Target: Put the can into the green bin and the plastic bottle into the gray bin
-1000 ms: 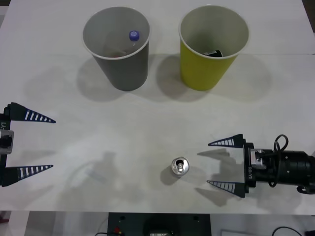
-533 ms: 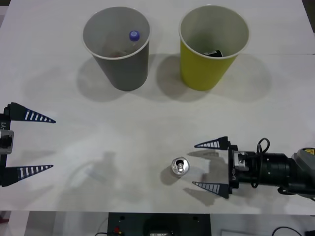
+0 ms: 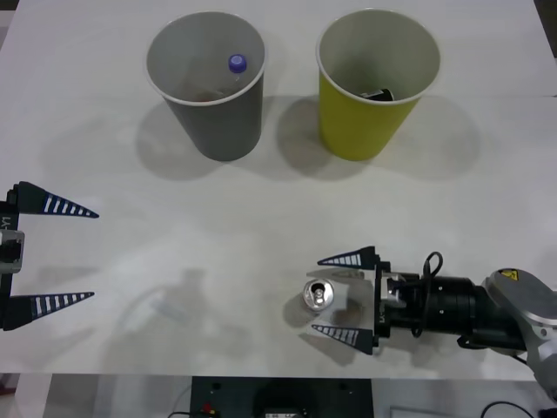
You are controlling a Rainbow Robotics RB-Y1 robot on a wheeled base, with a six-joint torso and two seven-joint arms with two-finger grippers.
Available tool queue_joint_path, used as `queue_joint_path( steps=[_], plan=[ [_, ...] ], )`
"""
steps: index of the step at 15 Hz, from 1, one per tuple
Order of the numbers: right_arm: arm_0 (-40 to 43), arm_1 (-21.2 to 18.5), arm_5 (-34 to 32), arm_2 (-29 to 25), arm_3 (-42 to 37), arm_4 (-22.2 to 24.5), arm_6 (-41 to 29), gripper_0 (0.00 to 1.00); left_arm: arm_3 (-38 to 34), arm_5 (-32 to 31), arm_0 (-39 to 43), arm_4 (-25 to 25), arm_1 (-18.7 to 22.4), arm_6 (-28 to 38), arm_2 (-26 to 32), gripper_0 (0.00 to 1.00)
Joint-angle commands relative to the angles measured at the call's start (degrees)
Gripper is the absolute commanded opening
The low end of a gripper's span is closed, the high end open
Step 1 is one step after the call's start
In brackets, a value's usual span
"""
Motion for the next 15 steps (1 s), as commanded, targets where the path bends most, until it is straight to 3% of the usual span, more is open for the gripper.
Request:
queue_joint_path(
  steps=[1,8,9,11,15],
  plan=[
    [-0.17,0.81,1.56,1.64,-0.03,-0.04,0.45,1.00,0.00,0.00,0.00,0.00,0.00,0.00,0.00,1.00],
    [-0.17,1.78,2.79,2.52,-0.03,-0.04,1.33,1.00,0.00,0.00,0.00,0.00,0.00,0.00,0.00,1.00],
    [-0.17,1.69,2.88,2.69,-0.03,-0.04,1.42,0.89,0.00,0.00,0.00,0.00,0.00,0.00,0.00,1.00],
    [-0.26,1.69,2.88,2.69,-0.03,-0.04,1.24,0.00,0.00,0.00,0.00,0.00,0.00,0.00,0.00,1.00],
    [-0.26,1.69,2.88,2.69,-0.03,-0.04,1.24,0.00,0.00,0.00,0.00,0.00,0.00,0.00,0.00,1.00]
  ],
)
